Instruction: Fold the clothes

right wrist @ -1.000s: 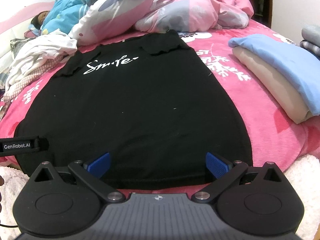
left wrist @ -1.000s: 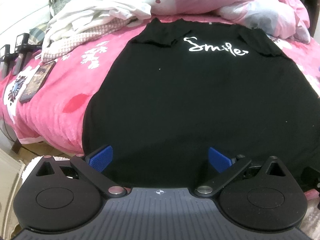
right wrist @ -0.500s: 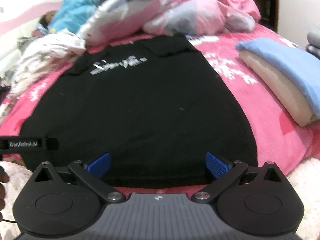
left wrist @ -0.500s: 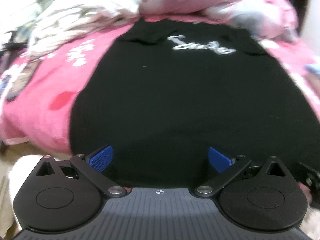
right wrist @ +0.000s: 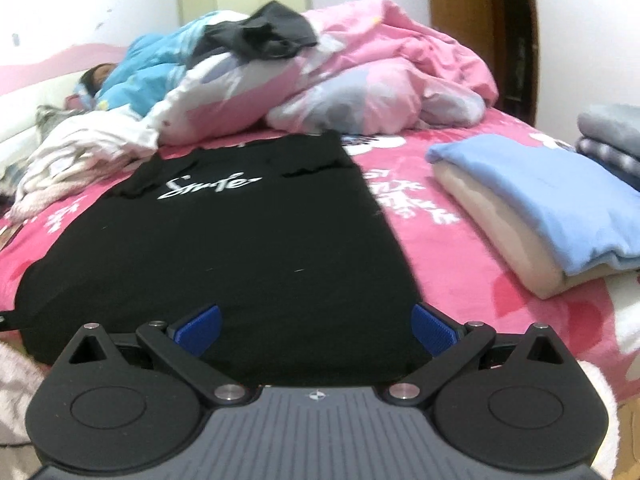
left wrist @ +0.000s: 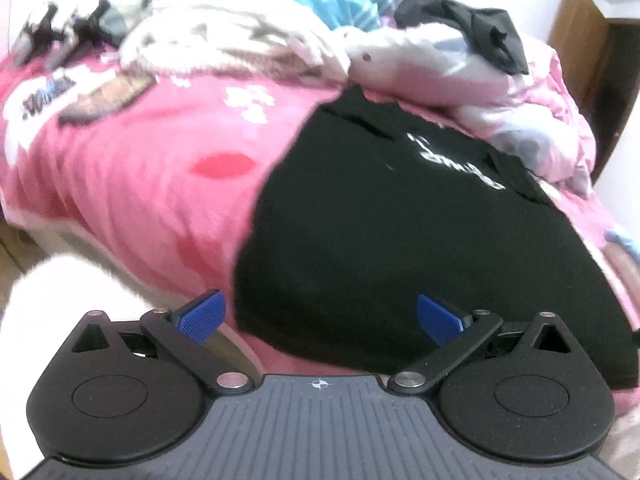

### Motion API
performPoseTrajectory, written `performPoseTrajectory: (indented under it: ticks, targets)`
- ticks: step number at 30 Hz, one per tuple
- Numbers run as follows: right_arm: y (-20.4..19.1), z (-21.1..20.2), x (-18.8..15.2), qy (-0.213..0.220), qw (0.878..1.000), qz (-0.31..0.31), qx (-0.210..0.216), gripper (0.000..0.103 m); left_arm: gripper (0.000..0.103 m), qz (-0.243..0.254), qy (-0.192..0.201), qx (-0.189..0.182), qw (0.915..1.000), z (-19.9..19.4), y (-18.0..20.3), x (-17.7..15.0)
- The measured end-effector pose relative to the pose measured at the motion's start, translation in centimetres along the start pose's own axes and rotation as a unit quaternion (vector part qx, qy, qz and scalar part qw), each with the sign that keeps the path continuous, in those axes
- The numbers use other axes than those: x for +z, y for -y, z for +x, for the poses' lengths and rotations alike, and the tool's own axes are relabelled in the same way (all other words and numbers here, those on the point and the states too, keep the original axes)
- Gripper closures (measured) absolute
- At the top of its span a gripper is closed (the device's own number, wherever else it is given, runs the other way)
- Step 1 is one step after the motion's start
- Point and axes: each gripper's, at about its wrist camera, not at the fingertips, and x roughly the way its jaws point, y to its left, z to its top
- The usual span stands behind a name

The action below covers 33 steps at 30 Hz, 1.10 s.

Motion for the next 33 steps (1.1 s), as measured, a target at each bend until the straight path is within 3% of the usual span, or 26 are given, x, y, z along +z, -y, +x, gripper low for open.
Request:
performPoseTrajectory:
  ticks: [2,6,8,13,24,25,29,33]
  targets:
    - [1.2,0.6,0.4,-0.004,1.000,0.009,-0.011,0.000,0.001,0.018,0.002,0.007,0.9998,0.8,-0.5,0.1]
    - [3.6,3.1,1.7,-0.061,0.997,0.039,-0.028,0.000,0.009,0.022,-0.010,-0.007,0.9997,2.1,-1.7,0.2]
    - [4.5,3.7,1.9,-0.066,0.996,0.062,-0.012,0.001,0.023,0.017,-0.025,-0.020,0.9993,2.8,-2.3,0.1]
    - [6.8,5.3,2.3,-0.077,0.990,0.119,0.028,0.005,0.030,0.013,-0.031,-0.056,0.9979,3.6,-3.2,-0.1]
    - [8.8,4.1,1.6,-0.096,0.978,0.172,0.068,0.039,0.062,-0.018,-0.047,-0.144,0.9883,3.8,-5.5,-0.3]
    - [9.0,3.9,1.5,-0.099,0.976,0.177,0.075,0.048,0.063,-0.019,-0.049,-0.147,0.9878,3.8,-5.6,-0.3]
    - [9.9,3.3,0.7,-0.111,0.969,0.201,0.087,0.064,0.068,-0.012,-0.050,-0.148,0.9876,3.8,-5.6,-0.5]
    - [10.8,2.9,-0.3,-0.122,0.961,0.228,0.097,0.071,0.082,0.003,-0.045,-0.144,0.9885,3.5,-5.2,-0.5]
